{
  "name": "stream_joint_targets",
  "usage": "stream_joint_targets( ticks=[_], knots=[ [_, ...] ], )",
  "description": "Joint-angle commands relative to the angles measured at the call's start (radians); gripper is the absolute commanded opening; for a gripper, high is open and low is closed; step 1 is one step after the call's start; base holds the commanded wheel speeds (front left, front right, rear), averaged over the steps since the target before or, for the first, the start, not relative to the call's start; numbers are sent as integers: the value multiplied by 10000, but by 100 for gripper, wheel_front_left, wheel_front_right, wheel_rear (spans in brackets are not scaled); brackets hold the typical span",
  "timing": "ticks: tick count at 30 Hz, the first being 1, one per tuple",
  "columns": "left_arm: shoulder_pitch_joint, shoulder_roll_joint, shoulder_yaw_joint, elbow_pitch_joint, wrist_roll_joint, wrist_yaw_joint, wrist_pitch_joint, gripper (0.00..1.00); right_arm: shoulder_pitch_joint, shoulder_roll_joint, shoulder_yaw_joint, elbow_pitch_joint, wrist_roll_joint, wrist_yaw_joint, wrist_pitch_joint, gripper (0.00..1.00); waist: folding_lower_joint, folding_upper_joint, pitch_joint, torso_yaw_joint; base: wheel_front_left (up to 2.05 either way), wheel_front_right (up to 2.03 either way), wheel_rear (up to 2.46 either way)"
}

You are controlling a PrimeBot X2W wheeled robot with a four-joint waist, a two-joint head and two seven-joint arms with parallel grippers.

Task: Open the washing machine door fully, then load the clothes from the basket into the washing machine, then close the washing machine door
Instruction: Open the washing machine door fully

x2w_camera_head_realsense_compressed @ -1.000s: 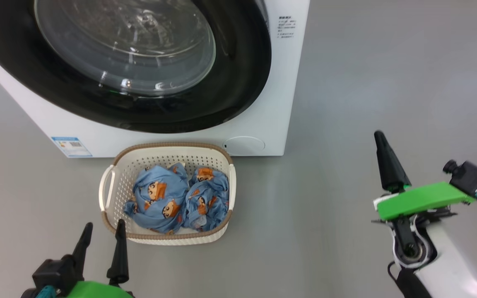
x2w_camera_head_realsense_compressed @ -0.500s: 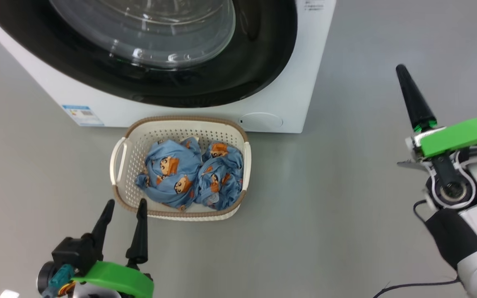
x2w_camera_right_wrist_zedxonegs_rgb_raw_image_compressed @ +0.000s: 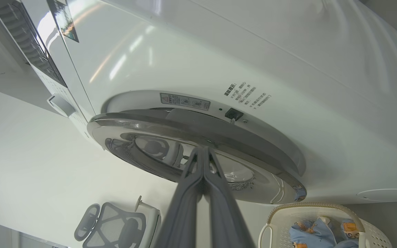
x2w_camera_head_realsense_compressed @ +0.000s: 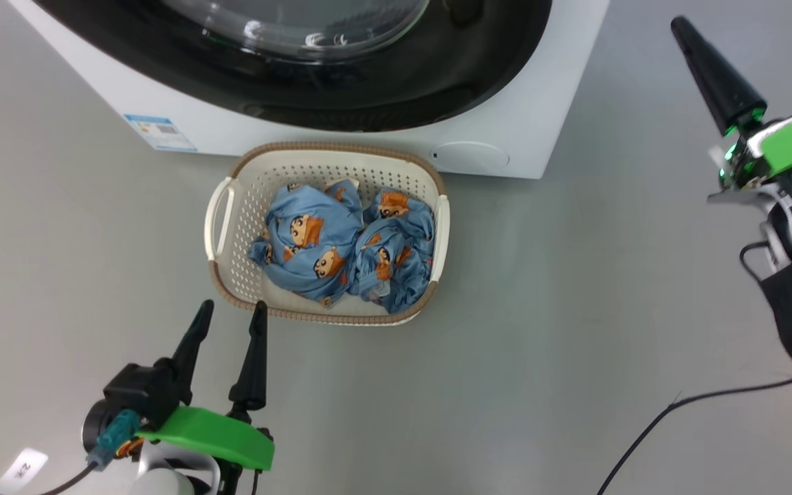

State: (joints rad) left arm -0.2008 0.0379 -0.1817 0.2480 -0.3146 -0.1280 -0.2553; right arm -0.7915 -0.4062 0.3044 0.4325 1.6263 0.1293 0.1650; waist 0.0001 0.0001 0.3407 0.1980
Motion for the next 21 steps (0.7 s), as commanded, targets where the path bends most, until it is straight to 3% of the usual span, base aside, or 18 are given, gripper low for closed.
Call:
stream_joint_targets(
  ticks=[1,10,21],
  knots=[
    [-303,124,266,-211,-39,-27,-65,100,-253,-63,21,-207,110,14,236,0,-1,-1,280,206,0,0,0],
    [-644,124,28,-325,-151,-27,-65,100,-1445,-26,-261,271,435,14,1731,0,-1,-1,773,388,0,0,0],
    [-970,124,-336,-440,-341,-27,-65,100,-2803,-69,-430,1130,222,14,2601,0,-1,-1,1318,665,0,0,0]
  ],
)
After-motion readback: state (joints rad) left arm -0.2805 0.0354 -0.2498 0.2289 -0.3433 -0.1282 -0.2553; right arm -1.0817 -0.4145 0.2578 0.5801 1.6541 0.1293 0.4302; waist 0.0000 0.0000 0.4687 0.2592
